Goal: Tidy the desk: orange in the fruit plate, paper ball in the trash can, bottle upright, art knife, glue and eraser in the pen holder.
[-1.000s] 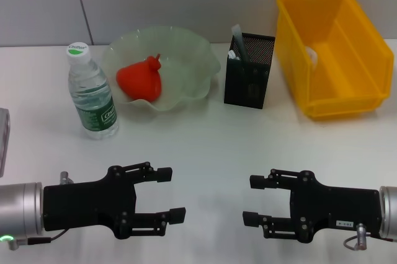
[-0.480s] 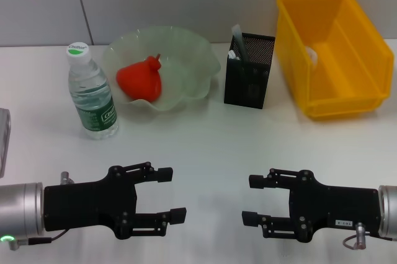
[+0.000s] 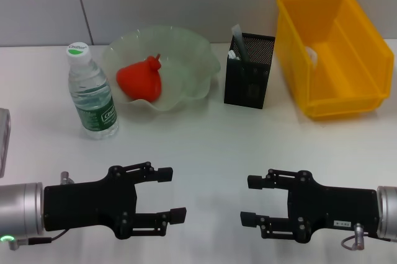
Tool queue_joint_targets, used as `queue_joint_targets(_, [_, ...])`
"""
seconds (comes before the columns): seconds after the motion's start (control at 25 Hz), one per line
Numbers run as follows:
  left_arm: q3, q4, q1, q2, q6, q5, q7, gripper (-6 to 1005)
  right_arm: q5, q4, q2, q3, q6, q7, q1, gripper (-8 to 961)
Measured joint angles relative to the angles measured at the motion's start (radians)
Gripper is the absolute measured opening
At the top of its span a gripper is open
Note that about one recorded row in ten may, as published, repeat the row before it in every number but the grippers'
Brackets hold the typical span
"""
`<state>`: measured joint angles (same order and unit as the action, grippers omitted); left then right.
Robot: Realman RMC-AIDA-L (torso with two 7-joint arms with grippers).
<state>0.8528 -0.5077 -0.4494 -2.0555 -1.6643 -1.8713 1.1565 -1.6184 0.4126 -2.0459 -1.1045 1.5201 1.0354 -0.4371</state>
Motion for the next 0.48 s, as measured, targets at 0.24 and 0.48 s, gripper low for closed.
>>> queue_joint_targets(0.24, [-0.001,0.000,0.000,0.002,0.000,0.000,0.000,827,0.000,0.000,-0.002,0.000,0.000,0.000,-0.001,710])
queue_joint_targets(0.48, [-0.002,0.000,0.000,0.002,0.000,0.000,0.000,827,0.000,0.000,-0.002,0.000,0.000,0.004,-0.001,710])
